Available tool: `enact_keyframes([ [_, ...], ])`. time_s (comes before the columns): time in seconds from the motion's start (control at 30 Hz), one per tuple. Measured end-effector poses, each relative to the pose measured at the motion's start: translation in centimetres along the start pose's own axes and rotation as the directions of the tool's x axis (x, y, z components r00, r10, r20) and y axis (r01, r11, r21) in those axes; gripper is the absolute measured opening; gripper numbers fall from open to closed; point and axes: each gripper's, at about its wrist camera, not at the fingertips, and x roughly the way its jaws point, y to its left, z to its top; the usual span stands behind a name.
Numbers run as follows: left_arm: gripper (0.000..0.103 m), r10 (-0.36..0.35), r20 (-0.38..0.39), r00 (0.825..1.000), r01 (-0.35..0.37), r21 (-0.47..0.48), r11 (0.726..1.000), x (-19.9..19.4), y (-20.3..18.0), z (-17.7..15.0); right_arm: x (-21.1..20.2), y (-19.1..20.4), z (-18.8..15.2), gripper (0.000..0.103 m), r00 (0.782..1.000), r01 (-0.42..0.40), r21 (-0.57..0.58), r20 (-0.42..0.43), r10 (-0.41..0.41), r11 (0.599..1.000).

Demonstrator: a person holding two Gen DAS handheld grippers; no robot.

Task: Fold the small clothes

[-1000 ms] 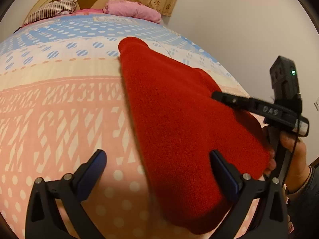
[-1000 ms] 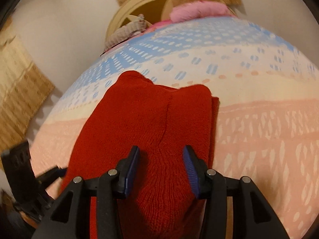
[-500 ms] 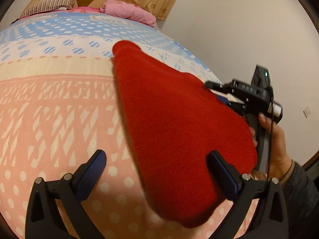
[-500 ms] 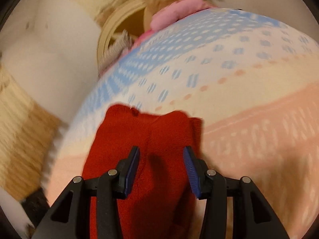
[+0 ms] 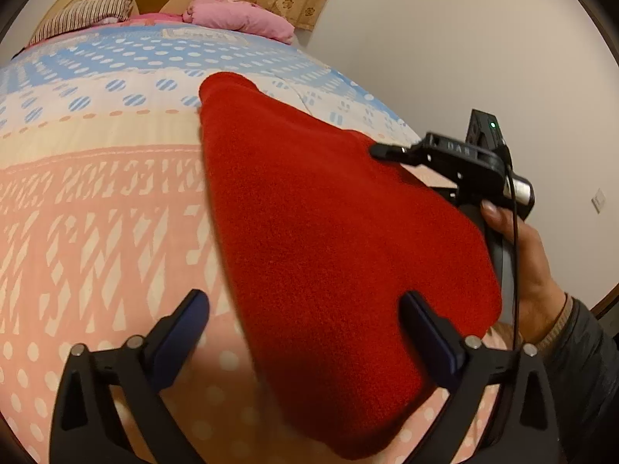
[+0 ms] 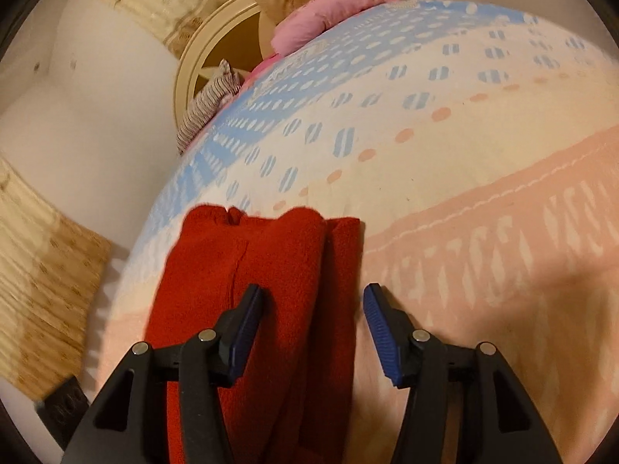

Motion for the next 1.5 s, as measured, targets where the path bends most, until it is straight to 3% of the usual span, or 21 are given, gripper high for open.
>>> enact_keyframes([
  [0.1, 0.089, 0.009, -0.005, 1.0, -0.009, 0.031, 0.999, 0.1, -0.6, -0.1, 0.3, -0.6, 0.3, 0.053, 0.999, -0.05, 0.034, 0.002, 0.05, 0.998],
  [0.33, 0.08, 0.009, -0.009, 1.0, -0.008, 0.065, 0.998, 0.2, -1.1, -0.3, 1.3, -0.5, -0.1, 0.032, 0.991, -0.124, 0.022, -0.039, 0.125, 0.992],
  [0.77, 0.066, 0.045, 0.001, 0.999, -0.045, 0.123, 0.991, 0.0, -2.1, -0.2, 0.5, 1.2, -1.6, 0.029, 0.996, -0.086, -0.064, 0.011, 0.087, 0.994],
  [0.93, 0.053, 0.044, 0.008, 0.999, -0.045, 0.126, 0.991, -0.4, -2.2, -0.3, -0.1, 1.4, -2.0, 0.028, 0.995, -0.096, -0.067, 0.029, 0.098, 0.993],
  [1.17, 0.051, 0.062, 0.008, 0.998, -0.063, 0.128, 0.99, -0.6, -2.5, -0.5, -1.1, 2.3, -2.7, 0.028, 0.989, -0.129, -0.099, 0.053, 0.135, 0.987],
  [1.5, 0.046, 0.094, 0.0, 0.996, -0.093, 0.14, 0.986, -1.9, -2.9, -0.6, -2.3, 3.3, -3.3, 0.028, 0.99, -0.117, -0.101, 0.063, 0.124, 0.988],
])
